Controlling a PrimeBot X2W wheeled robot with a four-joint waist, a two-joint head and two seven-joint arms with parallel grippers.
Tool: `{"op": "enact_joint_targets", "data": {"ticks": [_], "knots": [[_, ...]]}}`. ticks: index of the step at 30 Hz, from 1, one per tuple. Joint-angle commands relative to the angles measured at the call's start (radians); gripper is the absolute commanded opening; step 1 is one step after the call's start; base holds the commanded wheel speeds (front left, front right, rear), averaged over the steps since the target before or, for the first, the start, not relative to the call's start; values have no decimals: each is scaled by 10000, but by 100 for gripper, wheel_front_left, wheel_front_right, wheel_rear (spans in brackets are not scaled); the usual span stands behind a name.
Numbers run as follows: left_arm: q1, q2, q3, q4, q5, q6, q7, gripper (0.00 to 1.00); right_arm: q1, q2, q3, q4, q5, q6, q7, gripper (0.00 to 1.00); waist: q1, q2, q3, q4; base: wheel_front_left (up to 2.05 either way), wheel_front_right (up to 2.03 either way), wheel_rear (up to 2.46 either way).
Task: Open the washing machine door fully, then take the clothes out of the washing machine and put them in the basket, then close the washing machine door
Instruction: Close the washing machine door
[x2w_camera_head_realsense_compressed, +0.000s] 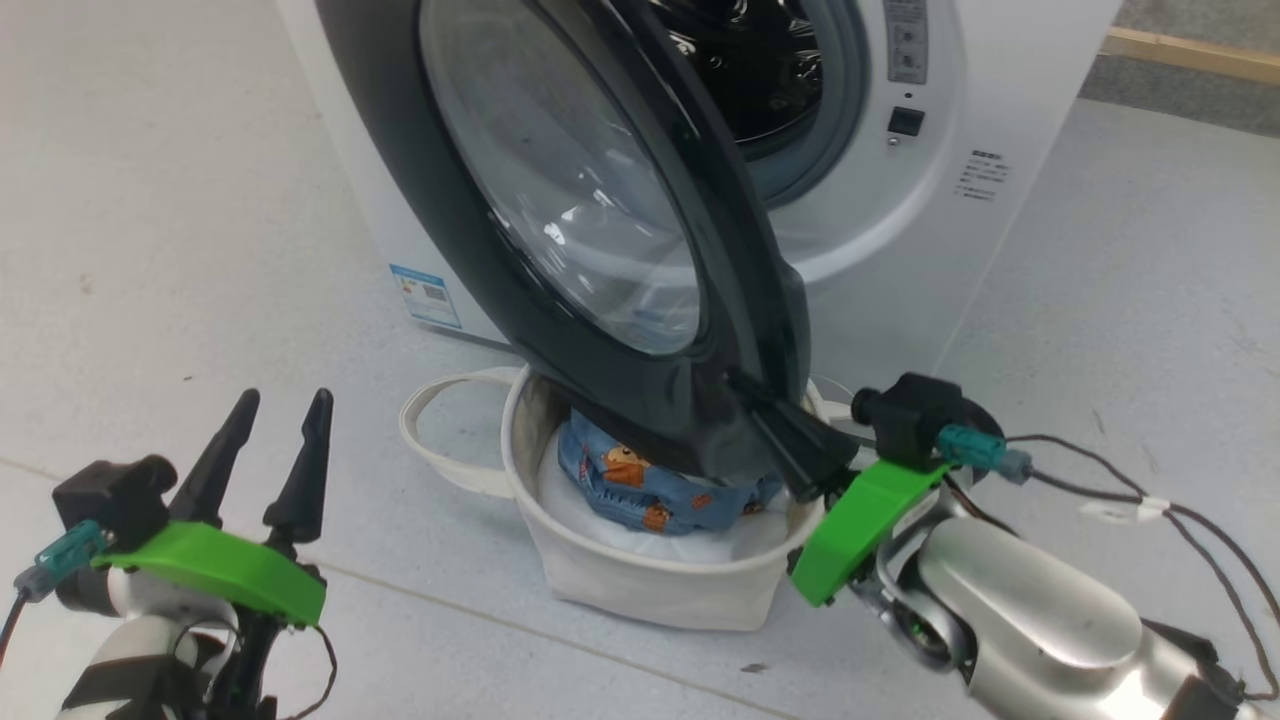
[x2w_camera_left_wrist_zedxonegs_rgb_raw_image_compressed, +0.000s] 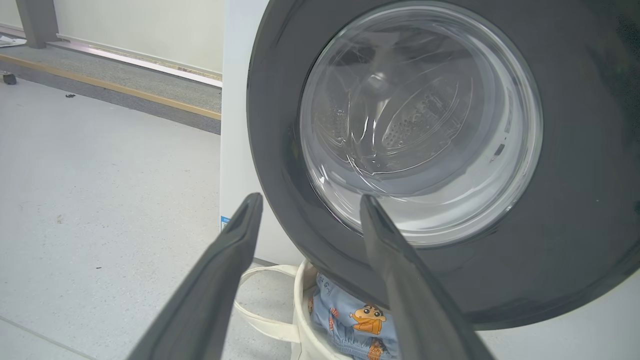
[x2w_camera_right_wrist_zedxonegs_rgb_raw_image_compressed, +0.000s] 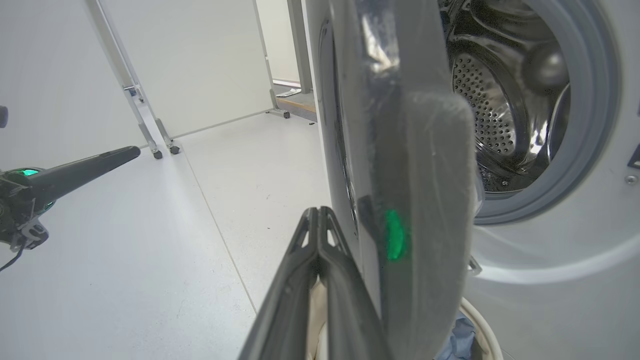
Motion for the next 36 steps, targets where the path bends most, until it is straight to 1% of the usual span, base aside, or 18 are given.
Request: {"op": "enact_joint_targets", "data": {"ticks": [1, 5, 10, 13, 14, 21, 25, 29, 36], "knots": [[-614, 308, 440, -232, -84, -14, -139, 100, -279, 132, -191, -19, 128, 75, -179, 0, 0, 0, 51, 100, 0, 0, 0], [-625, 348, 421, -254, -98, -17, -154, 100, -550, 119, -638, 498, 145, 75, -245, 0, 0, 0, 196, 178, 0, 0, 0], [-683, 376, 400, -408, -104, 22, -142, 100, -822, 45, -1367, 849, 32, 75, -283, 0, 0, 0, 547, 188, 0, 0, 0], [-736, 414, 417, -536, -104, 78, -130, 100, -999, -18, -1821, 949, -19, 75, -291, 0, 0, 0, 849, 157, 0, 0, 0], [-736, 414, 417, -536, -104, 78, -130, 100, -999, -18, -1821, 949, -19, 75, -291, 0, 0, 0, 849, 157, 0, 0, 0], [-909, 451, 449, -984, -94, 234, -122, 100, -1530, -185, -2873, 942, -236, 75, -296, 0, 0, 0, 1776, 96, 0, 0, 0], [-1048, 452, 479, -1181, -105, 320, -127, 100, -1932, -316, -3302, 1067, -223, 75, -297, 0, 0, 0, 2255, 100, 0, 0, 0], [-1214, 451, 493, -1347, -111, 387, -152, 100, -2669, -349, -3508, 1431, -37, 75, -289, 0, 0, 0, 2732, 156, 0, 0, 0], [-1391, 404, 410, -1404, -93, 421, -184, 100, -3787, -334, -3635, 2189, 26, 75, -242, 0, 0, 0, 3117, 286, 0, 0, 0]]}}
